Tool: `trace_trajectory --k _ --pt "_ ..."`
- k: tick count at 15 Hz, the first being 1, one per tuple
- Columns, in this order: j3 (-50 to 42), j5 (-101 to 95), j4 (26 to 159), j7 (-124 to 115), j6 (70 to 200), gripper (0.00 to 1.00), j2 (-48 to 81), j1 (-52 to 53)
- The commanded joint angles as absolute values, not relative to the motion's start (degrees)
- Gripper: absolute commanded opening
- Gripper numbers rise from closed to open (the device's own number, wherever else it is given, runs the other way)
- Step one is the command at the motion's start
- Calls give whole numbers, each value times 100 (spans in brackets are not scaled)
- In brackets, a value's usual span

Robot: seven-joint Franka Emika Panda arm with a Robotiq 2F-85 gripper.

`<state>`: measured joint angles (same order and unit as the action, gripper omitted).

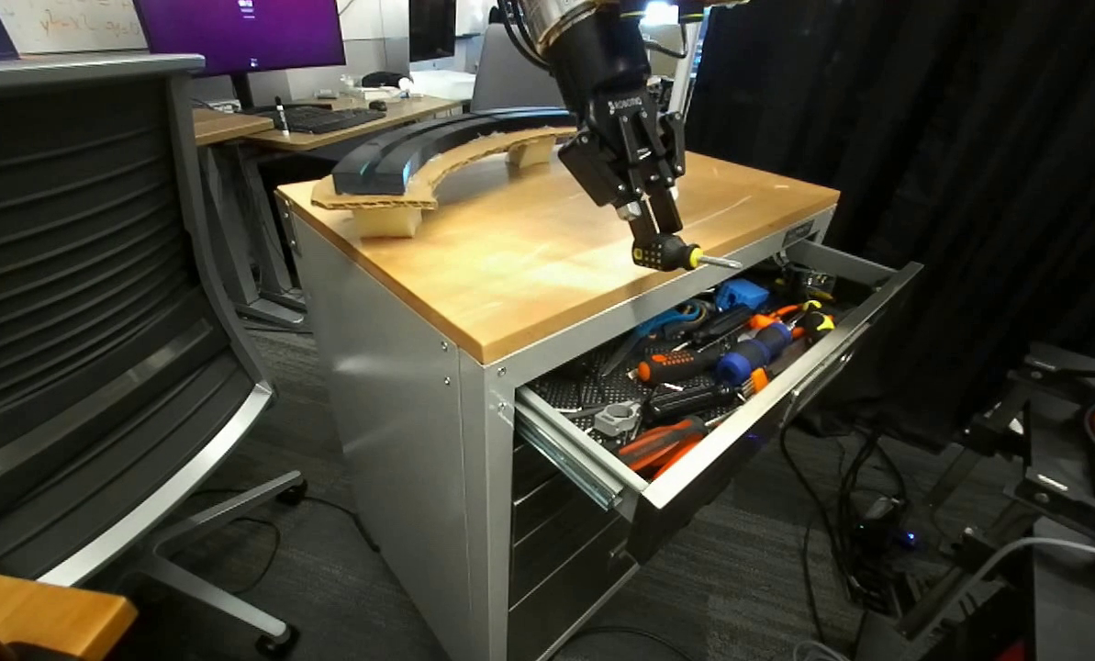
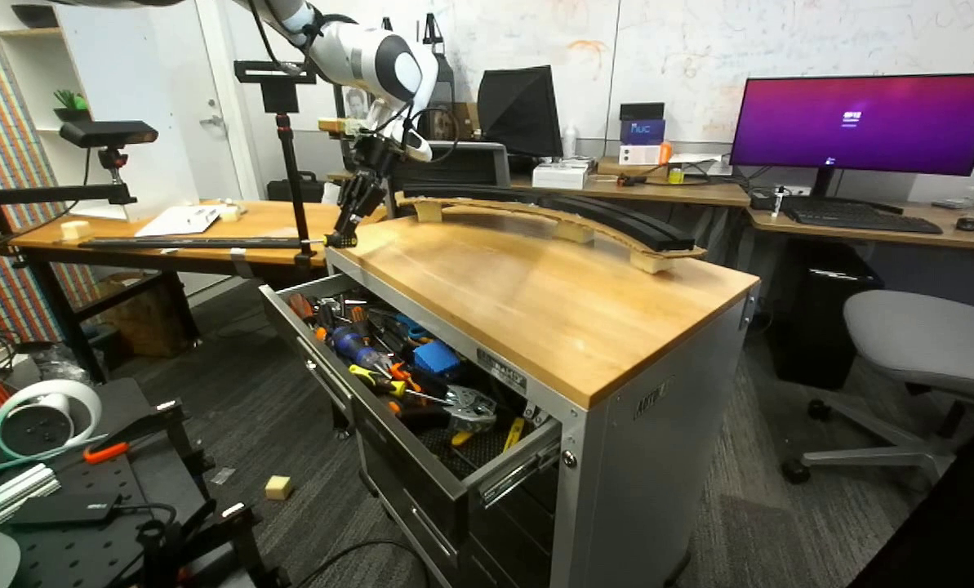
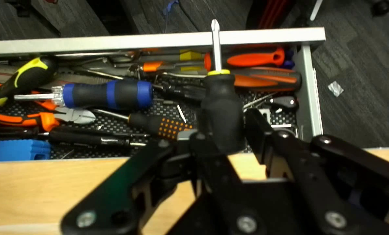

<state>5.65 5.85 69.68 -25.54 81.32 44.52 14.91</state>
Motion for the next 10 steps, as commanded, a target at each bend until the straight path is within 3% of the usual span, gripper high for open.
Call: trace_trajectory --k 1,3,8,10 --pt "592 590 7190 -2297 7907 57 4313 1630" --pt "555 524 7199 -2298 8051 58 4343 1718" --pt "574 576 7251 -2176 7955 96 4316 1687" --pt "596 739 7525 -2182 8012 100 4179 1603"
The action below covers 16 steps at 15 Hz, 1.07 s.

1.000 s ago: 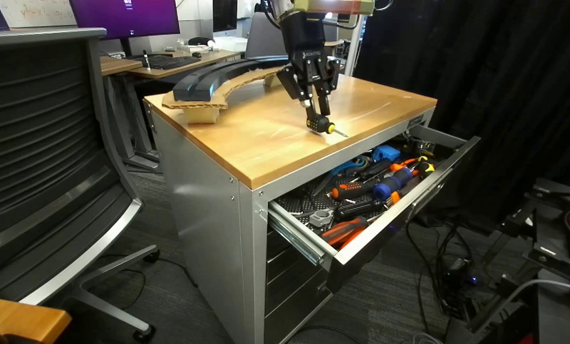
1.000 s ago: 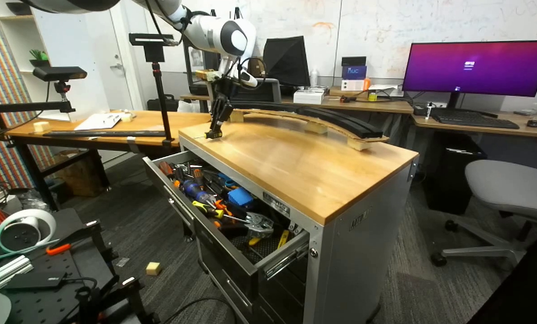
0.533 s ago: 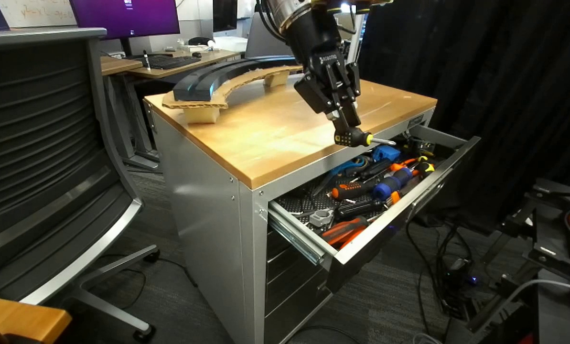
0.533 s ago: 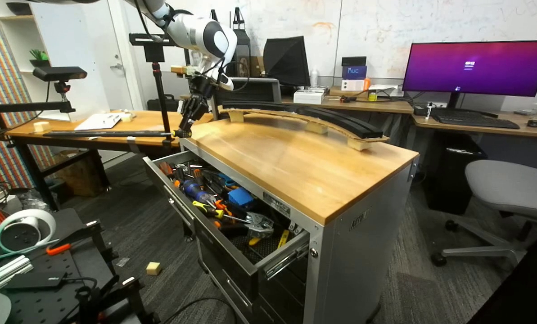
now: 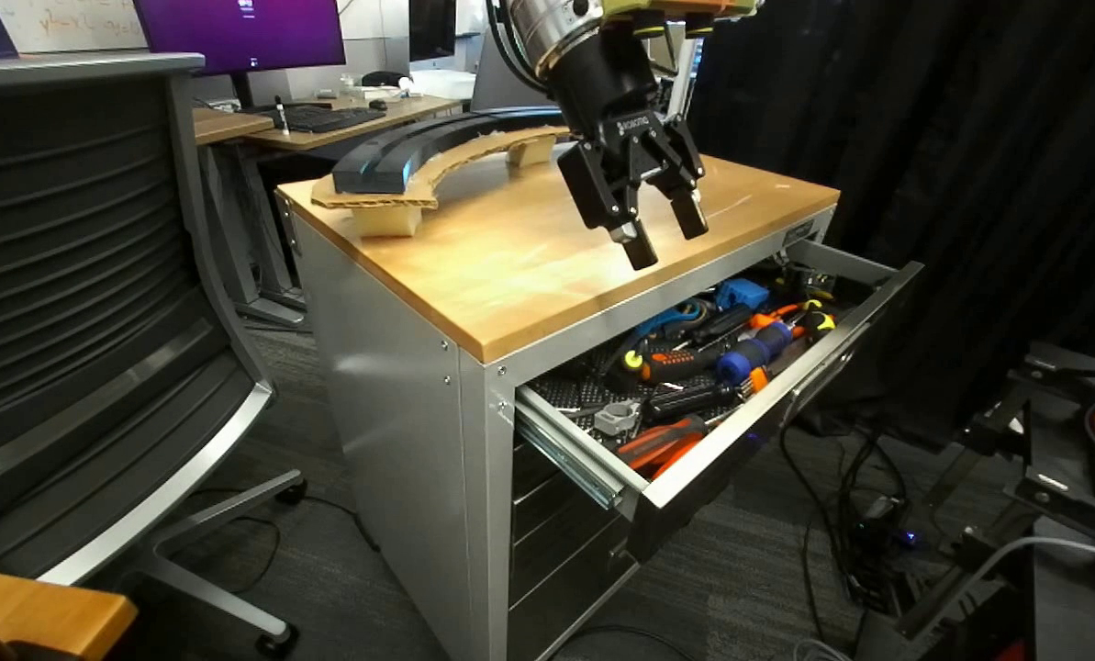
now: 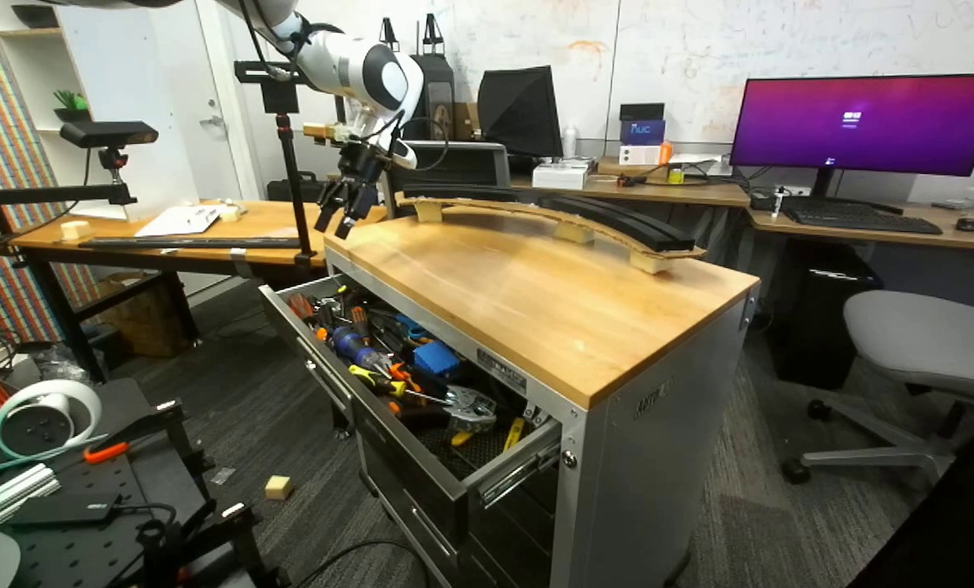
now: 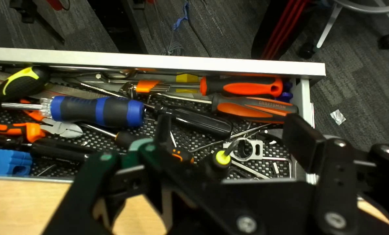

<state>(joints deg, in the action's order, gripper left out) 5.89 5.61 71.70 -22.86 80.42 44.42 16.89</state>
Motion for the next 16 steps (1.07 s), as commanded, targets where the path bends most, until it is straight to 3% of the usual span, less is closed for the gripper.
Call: trace_trajectory --k 1,16 --pt "583 828 7688 -2282 8010 100 4130 1575" --pt "291 2383 10972 -3046 9040 100 3160 1247"
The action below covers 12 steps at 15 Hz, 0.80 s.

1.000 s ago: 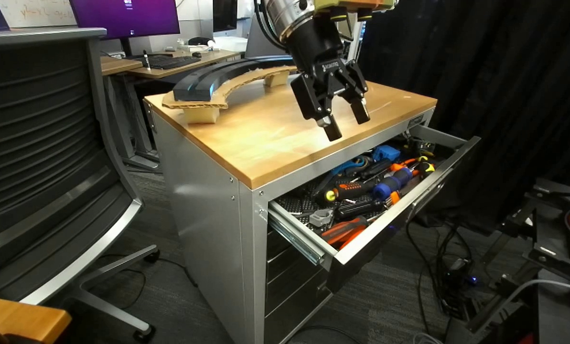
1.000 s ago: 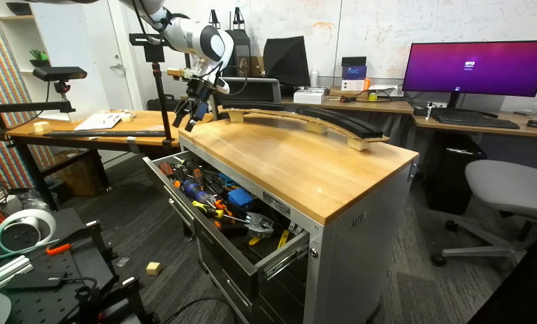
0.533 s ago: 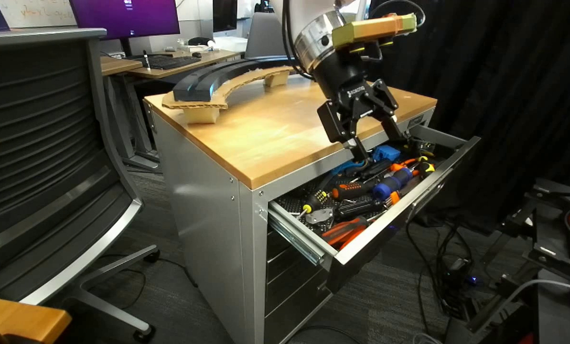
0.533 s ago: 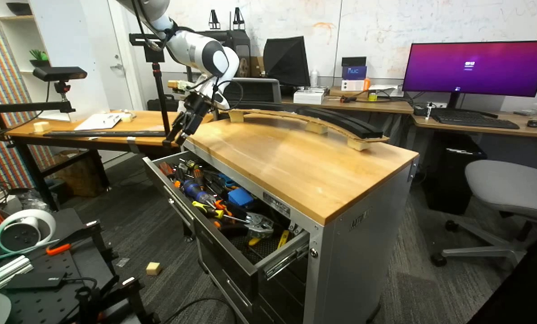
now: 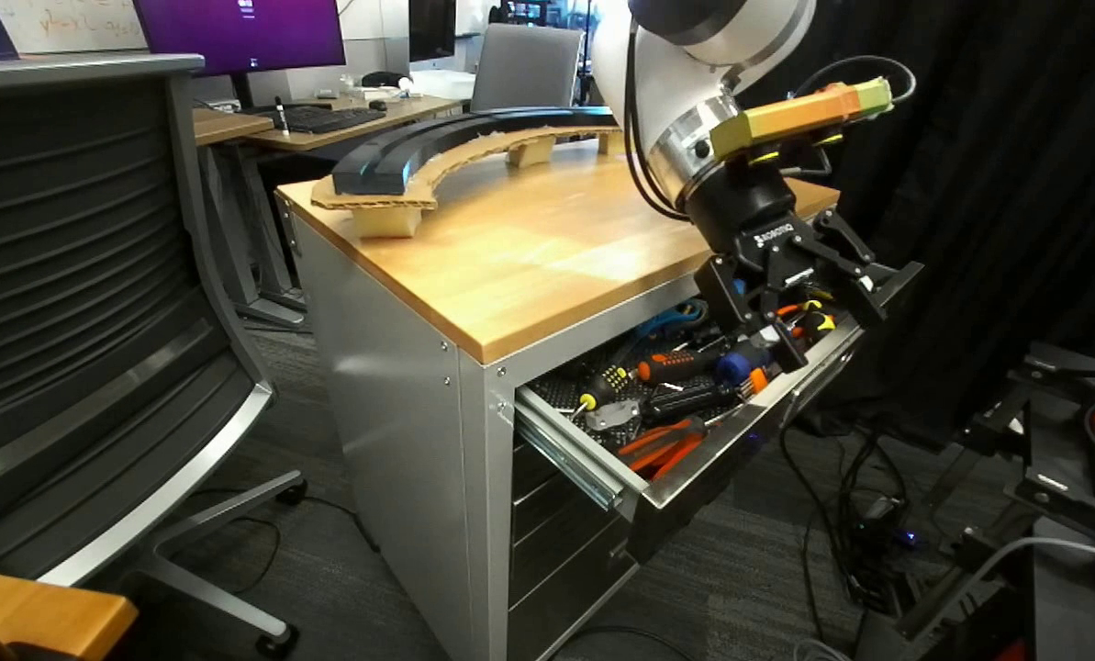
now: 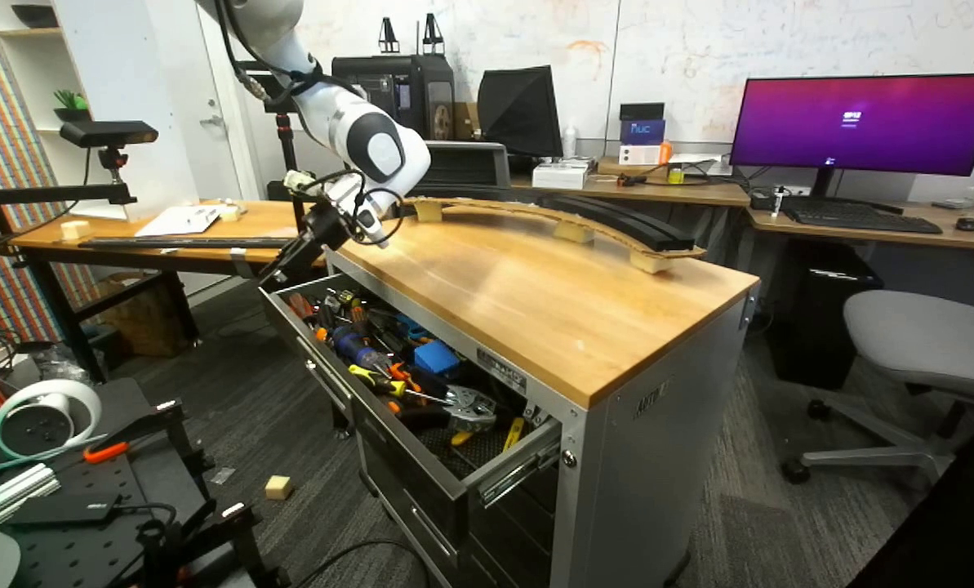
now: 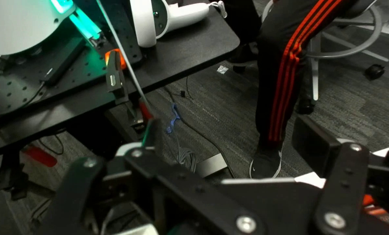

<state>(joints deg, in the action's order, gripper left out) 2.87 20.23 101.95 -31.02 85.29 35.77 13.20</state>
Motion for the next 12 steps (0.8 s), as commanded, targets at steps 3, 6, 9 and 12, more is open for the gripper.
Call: trace_trajectory --k 3,6,9,12 --pt "263 2516 11274 -2901 9835 100 3220 1216" --pt "184 2344 11314 -2911 10677 75 3392 1199" --pt "139 2151 11276 -2925 10838 49 3388 1249" --pt "85 1754 11101 -2992 10884 27 3424 1314"
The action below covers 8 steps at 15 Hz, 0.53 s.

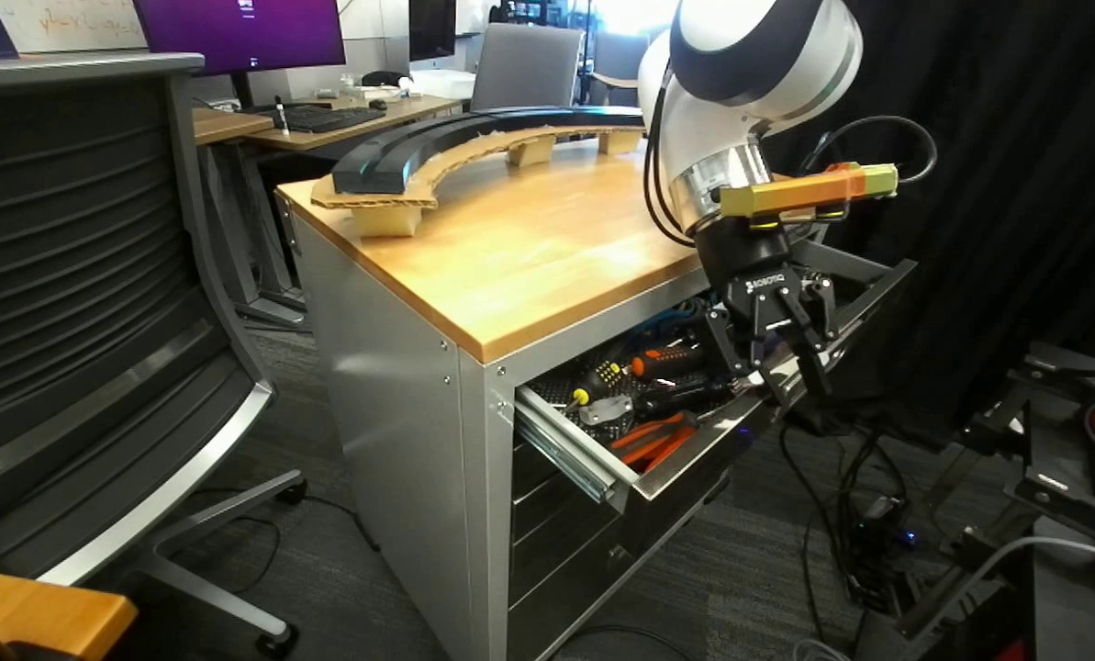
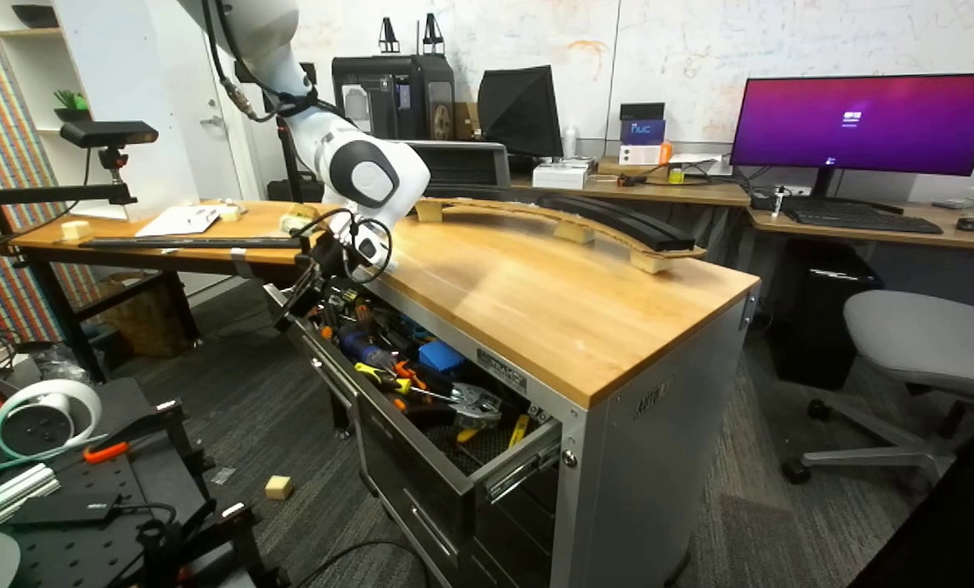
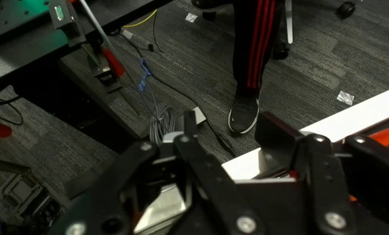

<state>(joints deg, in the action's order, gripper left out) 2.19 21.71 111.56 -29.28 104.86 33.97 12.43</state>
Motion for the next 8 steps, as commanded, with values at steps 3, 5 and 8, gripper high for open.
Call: trace_trajectory --k 3,5,8 --pt "82 1434 10874 -2962 10954 5 3542 1313" --pt "81 1143 10585 -2911 11044 0 3713 1353" --pt "16 447 10095 -3025 10920 1 3960 1549"
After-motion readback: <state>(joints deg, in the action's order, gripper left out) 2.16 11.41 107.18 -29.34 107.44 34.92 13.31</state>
